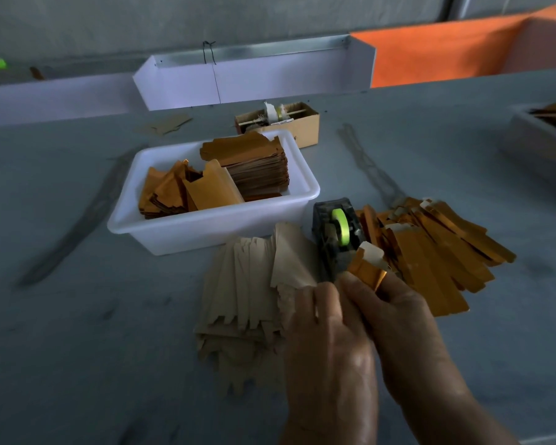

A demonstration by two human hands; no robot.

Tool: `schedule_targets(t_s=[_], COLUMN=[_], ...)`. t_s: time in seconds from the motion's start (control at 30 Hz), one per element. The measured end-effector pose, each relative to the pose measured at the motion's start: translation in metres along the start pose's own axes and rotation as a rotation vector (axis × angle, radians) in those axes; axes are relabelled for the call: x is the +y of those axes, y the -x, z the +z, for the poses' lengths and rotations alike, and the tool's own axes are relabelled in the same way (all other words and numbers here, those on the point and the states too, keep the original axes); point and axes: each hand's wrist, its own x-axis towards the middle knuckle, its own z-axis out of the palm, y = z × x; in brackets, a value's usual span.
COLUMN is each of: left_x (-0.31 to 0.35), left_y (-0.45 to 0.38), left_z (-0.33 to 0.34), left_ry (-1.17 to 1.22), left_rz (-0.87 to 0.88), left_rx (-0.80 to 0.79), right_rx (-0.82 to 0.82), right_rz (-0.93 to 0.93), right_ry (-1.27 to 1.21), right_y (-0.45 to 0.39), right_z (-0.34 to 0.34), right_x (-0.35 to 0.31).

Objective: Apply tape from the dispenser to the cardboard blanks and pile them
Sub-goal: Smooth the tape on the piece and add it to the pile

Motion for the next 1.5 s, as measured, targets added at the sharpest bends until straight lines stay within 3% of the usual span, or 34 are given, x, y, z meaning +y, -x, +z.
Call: schedule_targets(t_s=[0.03, 0.1, 0.17, 0.23, 0.3, 0.4, 0.47, 0.6, 0.93, 1.03, 1.2, 1.5], left_x=[-0.003, -0.01, -0.02, -0.03, -0.036, -0.042, -0.044, -0.04, -0.034, -0.035, -0.038, -0.031], left_y=[0.0, -0.007, -0.013, -0.019, -0.025, -0.028, -0.029, -0.031, -0.034, -0.034, -0.035, -0.04], left_z=[-0.002, -0.008, -0.01, -0.012, -0.012, -0.012, -0.012, -0.011, -0.002, 0.001, 0.001, 0.001], left_ry=[0.114, 0.439, 0.757, 0.947, 1.056, 1.159, 1.207, 1.239, 1.201, 1.213, 1.268, 1.318], left_rz=[-0.046, -0.299, -0.585, -0.718, -0.803, -0.906, -0.919, -0.912, -0.874, -0.888, -0.902, -0.739], left_rx=[-0.009, -0.07, -0.219, -0.344, -0.321, -0.216, -0.194, -0.193, -0.196, -0.185, -0.175, -0.207], right_rx=[-0.001, -0.027, -0.063, -0.103, -0.111, 0.085, 0.131, -0.008, 0.004, 0.062, 0.128, 0.25], right_rz=[0.019, 0.052, 0.033, -0.013, -0.072, -0.17, -0.162, -0.091, -0.082, -0.158, -0.183, -0.334], right_ry=[-0.035, -0.098, -0.077, -0.014, 0.043, 0.177, 0.265, 0.363, 0.428, 0.51, 0.213, 0.653], right_y=[-0.001, -0.003, -0.002, -0.002, -0.004, -0.022, -0.036, -0.046, -0.058, -0.059, -0.049, -0.028], right_z=[-0.002, -0.002, -0.001, -0.003, -0.01, -0.033, -0.045, -0.044, -0.027, -0.021, -0.021, -0.019], right_x=[0.001, -0.001, -0.003, -0.008, -0.015, -0.02, -0.016, -0.004, -0.004, -0.006, -0.002, 0.007])
